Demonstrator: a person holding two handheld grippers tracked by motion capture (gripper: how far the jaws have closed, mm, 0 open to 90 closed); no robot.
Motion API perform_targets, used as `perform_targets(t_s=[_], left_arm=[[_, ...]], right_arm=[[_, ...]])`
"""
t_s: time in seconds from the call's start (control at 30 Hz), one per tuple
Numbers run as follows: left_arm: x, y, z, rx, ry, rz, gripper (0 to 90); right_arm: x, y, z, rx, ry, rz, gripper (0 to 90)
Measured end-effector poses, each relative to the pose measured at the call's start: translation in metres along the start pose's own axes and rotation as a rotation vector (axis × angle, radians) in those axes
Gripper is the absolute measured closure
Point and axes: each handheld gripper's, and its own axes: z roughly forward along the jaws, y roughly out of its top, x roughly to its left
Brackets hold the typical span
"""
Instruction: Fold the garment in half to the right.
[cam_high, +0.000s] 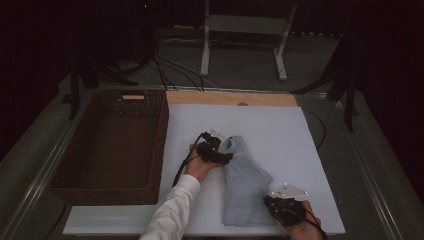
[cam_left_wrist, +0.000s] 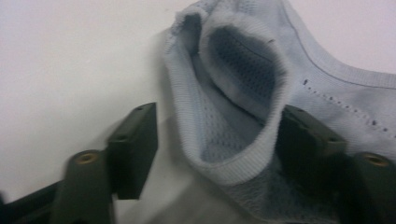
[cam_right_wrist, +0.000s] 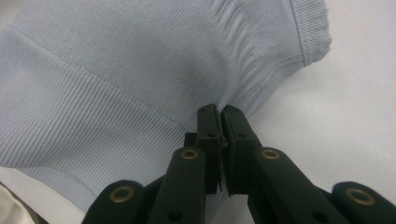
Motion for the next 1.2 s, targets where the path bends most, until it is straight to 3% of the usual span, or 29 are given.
perform_targets(t_s=[0.1,0.23,0.37,0.43,0.7,0.83,1.03,1.2], left_arm=[[-0.003,0.001,0.001,0.008,-0.004,0.012,51.5],[-0.002,0.002,0.002,0.021,-0.025,-0.011,72.8],[-0.004,0.006,0.0,0.028,-0.027,0.003,85.6],[-0.005,0.007,-0.001,0.038,-0.023,0.016,86.6],[-0.004,0.008,-0.005,0.032,-0.027,0.008,87.2],[-0.003,0.01,-0.011,0.014,-0.028,0.0,87.4],[-0.002,0.011,-0.016,0.008,-0.027,0.004,87.4],[0.0,0.012,-0.023,-0.02,-0.037,-0.017,87.4]], right_arm=[[0.0,0.0,0.0,0.0,0.002,-0.003,86.4],[0.001,0.0,-0.001,-0.003,0.005,-0.004,86.3],[0.0,0.0,-0.002,-0.007,0.011,0.001,85.6],[0.0,0.0,-0.002,-0.011,0.013,0.004,84.9],[-0.001,0.001,-0.004,-0.026,0.027,0.017,76.7],[-0.001,0.001,-0.005,-0.04,0.046,0.036,63.6],[-0.001,0.001,-0.006,-0.051,0.05,0.046,56.6],[-0.002,0.002,-0.009,-0.065,0.062,0.068,46.4]])
